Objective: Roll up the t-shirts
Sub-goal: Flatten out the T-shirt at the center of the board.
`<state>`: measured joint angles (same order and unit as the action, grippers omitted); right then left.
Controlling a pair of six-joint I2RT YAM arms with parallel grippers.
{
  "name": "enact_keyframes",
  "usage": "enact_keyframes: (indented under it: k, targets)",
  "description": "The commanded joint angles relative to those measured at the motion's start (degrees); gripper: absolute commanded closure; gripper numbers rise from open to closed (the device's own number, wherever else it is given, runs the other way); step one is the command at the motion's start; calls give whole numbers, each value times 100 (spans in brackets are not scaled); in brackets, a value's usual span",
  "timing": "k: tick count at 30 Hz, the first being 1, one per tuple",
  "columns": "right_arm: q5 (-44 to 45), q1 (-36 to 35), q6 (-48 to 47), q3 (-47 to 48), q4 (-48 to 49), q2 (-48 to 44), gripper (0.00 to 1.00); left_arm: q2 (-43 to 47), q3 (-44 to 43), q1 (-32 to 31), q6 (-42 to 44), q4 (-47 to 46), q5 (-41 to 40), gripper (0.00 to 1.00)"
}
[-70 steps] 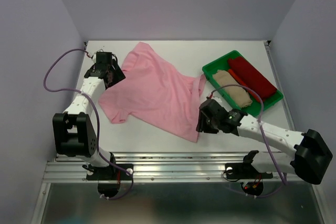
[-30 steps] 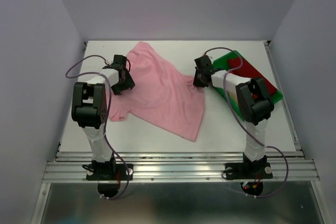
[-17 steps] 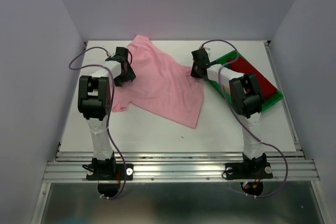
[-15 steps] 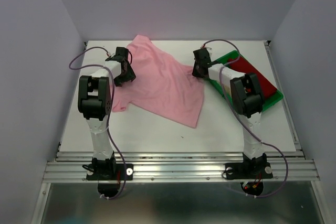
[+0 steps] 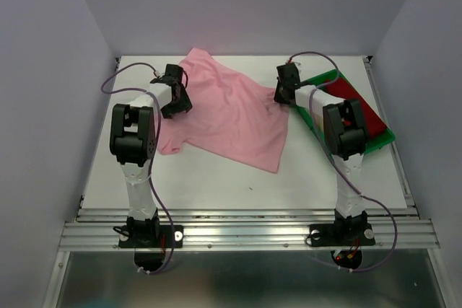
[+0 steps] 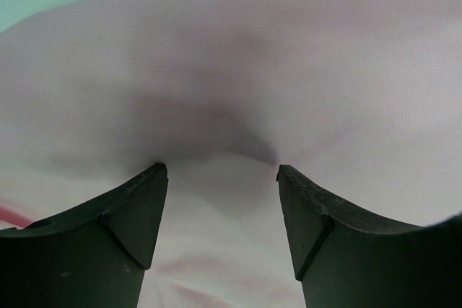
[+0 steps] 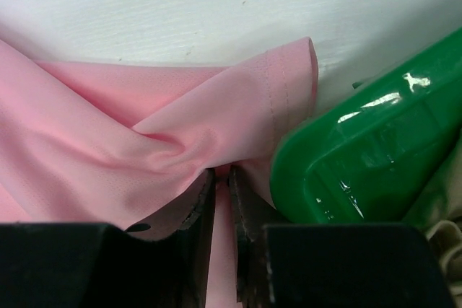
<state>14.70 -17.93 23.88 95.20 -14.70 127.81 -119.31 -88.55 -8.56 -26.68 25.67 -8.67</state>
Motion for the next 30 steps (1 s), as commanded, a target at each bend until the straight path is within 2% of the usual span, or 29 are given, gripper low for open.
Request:
enact_keyframes:
  k: [1, 4, 9, 14, 18, 22, 25, 30]
  targets:
    - [191, 185, -173, 7, -270, -107, 79, 680, -215, -67, 110, 236, -240, 26]
    - [-202, 185, -147, 8, -262, -265, 76, 987, -110, -67, 136, 359, -477, 24]
    - [-1021, 133, 2, -465, 125, -941, 62, 1750, 408, 64, 84, 412, -584, 23]
    - [-1408, -192, -15, -818, 266, -1697, 56, 2657, 1471, 380, 14, 404, -733, 23]
    - [-1426, -421, 99, -1275, 354, -2083, 54, 3167, 2394, 811, -162, 54, -392, 29]
    - [-1645, -606, 248, -1688, 503, -2286, 53, 3037, 2677, 663, -49, 34, -555, 33]
    - [-1611, -606, 266, -1846, 494, -2322, 50, 2668, 2414, 171, -31, 341, -1178, 33]
    - [-1628, -606, 310, -2031, 503, -2357, 49, 2184, 2062, -120, -188, 421, -1366, 32]
